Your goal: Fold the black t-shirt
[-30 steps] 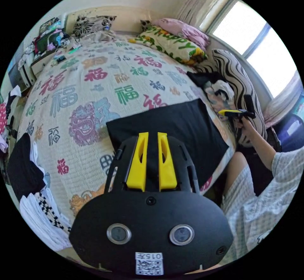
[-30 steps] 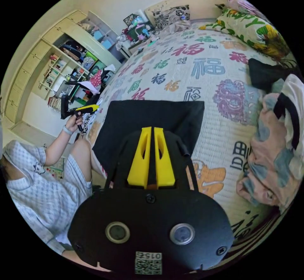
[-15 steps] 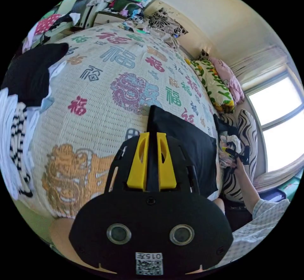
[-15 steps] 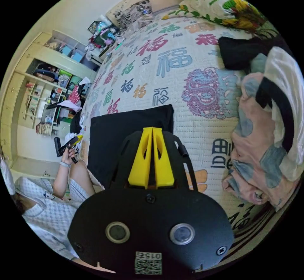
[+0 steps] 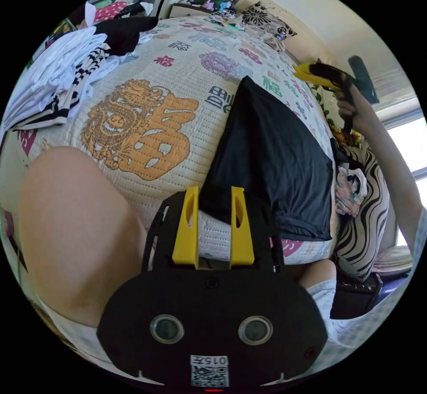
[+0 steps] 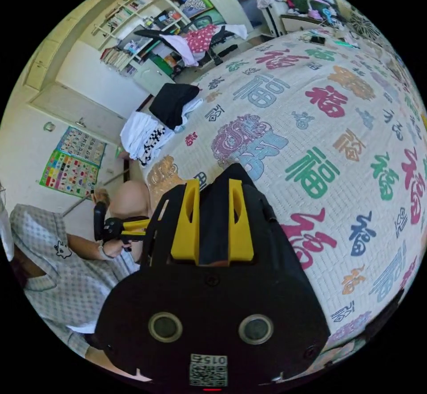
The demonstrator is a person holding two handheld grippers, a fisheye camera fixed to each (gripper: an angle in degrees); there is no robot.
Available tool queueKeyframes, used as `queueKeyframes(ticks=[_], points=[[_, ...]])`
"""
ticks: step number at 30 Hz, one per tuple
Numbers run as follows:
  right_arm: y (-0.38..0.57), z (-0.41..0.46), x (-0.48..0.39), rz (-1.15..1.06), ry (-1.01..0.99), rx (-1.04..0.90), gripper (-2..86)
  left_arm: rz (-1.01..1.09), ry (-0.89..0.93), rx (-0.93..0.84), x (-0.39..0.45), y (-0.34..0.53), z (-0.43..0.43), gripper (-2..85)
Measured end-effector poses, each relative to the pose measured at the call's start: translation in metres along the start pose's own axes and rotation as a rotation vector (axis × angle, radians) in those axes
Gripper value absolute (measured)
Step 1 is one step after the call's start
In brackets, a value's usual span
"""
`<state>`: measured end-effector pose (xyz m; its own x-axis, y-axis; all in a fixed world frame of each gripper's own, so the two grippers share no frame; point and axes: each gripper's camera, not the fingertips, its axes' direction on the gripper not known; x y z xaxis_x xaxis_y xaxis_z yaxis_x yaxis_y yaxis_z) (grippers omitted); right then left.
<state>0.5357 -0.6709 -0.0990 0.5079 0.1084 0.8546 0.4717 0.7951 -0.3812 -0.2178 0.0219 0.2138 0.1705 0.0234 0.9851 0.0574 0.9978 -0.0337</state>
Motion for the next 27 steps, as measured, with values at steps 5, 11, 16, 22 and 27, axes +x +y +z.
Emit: queueKeyframes(ticks=[5, 11, 16, 22, 27], points=[[-0.076, 0.085, -0.007, -0.022, 0.221, -0.242, 12.2, -0.042, 0.197, -0.060, -0.014, 0.008, 0.017, 0.7], [-0.120, 0.162, 0.009, 0.031, 0.325, -0.512, 3.7, -0.148, 0.350, -0.017, -0.037, 0.014, 0.017, -0.6], [-0.138, 0.163, 0.000, 0.003, 0.316, -0.550, -0.5, -0.169, 0.435, 0.069, -0.049, 0.014, 0.001, -0.7], [-0.155, 0.115, -0.026, -0.010, 0.200, -0.344, -0.7, -0.113, 0.415, 0.208, -0.056, 0.020, -0.038, -0.8], [-0.131, 0.061, -0.038, -0.078, 0.151, -0.260, -0.8, 0.134, 0.429, 0.232, -0.016, 0.032, -0.055, -0.7]])
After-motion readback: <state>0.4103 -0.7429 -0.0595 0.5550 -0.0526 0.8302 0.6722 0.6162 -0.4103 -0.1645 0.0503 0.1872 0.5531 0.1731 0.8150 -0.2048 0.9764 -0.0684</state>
